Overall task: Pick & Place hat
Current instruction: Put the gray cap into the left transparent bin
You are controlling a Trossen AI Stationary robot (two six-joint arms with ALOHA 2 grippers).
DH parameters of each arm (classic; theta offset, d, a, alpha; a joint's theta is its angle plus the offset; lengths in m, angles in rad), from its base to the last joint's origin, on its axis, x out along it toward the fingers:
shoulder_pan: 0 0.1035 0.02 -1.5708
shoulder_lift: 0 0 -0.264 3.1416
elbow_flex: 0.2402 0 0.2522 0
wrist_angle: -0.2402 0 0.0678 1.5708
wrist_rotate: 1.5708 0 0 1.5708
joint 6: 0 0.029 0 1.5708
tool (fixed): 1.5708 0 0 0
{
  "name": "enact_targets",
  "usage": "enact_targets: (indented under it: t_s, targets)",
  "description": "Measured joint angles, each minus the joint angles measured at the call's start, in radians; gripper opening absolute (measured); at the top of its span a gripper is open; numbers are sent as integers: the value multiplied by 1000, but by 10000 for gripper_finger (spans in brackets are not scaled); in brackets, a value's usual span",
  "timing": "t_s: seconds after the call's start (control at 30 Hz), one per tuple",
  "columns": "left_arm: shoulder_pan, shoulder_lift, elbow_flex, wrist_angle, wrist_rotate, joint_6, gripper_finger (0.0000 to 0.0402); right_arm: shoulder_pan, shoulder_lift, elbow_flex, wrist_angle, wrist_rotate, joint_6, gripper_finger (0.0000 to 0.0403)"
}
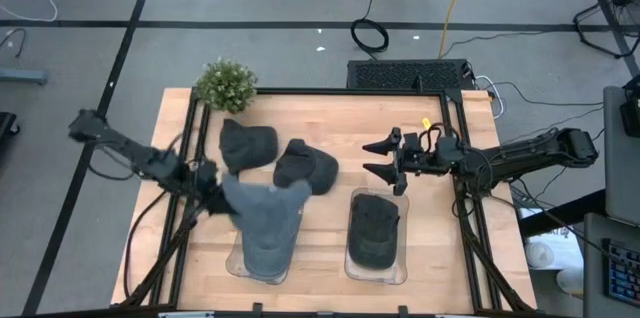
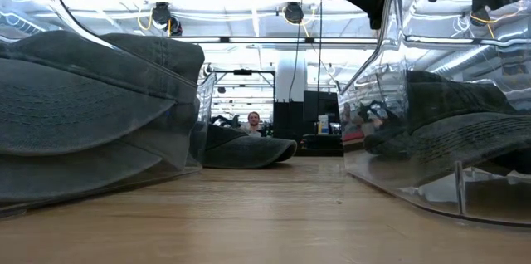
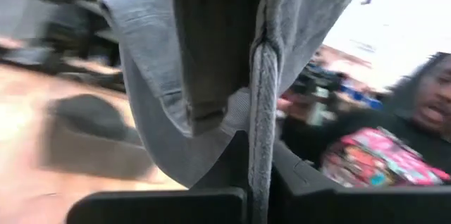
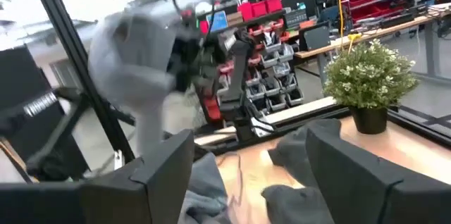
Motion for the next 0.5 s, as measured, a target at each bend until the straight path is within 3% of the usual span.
enact_targets:
  t_s: [0.07, 0.3, 0.4, 0.5]
  targets:
    - [-92, 12, -79, 102, -33, 16, 8, 0, 0, 0, 8, 2, 18, 258]
    - [-335, 165, -297, 507, -308, 19, 8, 0, 3, 0, 63, 3, 60, 256]
    - [-397, 253, -317, 669, -370, 37, 8, 0, 5, 0, 75, 5, 69, 255]
    - [-427, 347, -302, 736, -370, 52, 8, 0, 5, 0, 73, 30, 65, 255]
